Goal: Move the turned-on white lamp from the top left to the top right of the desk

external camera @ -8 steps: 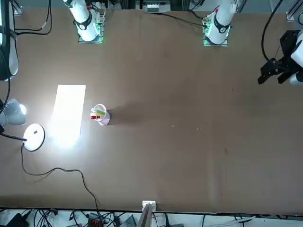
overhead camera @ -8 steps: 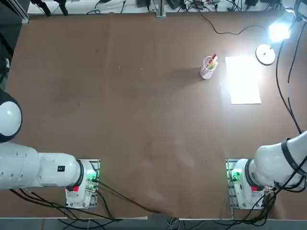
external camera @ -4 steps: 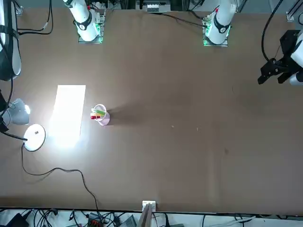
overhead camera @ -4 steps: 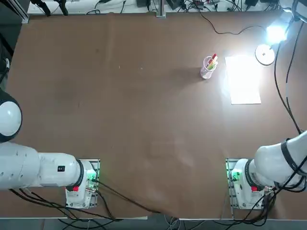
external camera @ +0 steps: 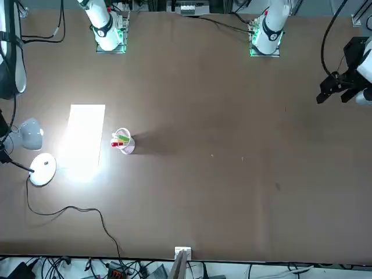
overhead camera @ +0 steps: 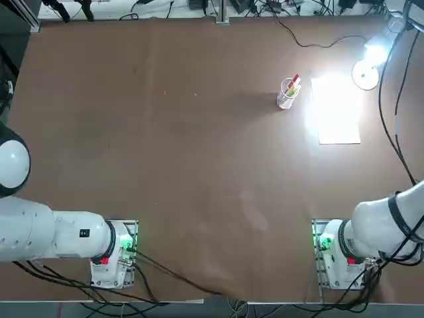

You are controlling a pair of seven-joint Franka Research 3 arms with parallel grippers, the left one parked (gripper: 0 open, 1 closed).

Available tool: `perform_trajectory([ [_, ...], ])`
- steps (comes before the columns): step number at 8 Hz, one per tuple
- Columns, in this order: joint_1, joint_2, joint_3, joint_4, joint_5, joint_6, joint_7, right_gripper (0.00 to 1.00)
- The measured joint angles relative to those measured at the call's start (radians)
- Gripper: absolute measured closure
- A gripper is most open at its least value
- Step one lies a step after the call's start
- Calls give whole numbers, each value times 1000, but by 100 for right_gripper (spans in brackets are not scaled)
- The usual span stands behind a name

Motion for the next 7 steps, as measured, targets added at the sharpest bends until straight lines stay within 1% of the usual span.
perform_trajectory([
  [5,0,-4,0,27,0,1,-3,0],
  [7,0,-11,-1,74,-1,2,-15,0],
])
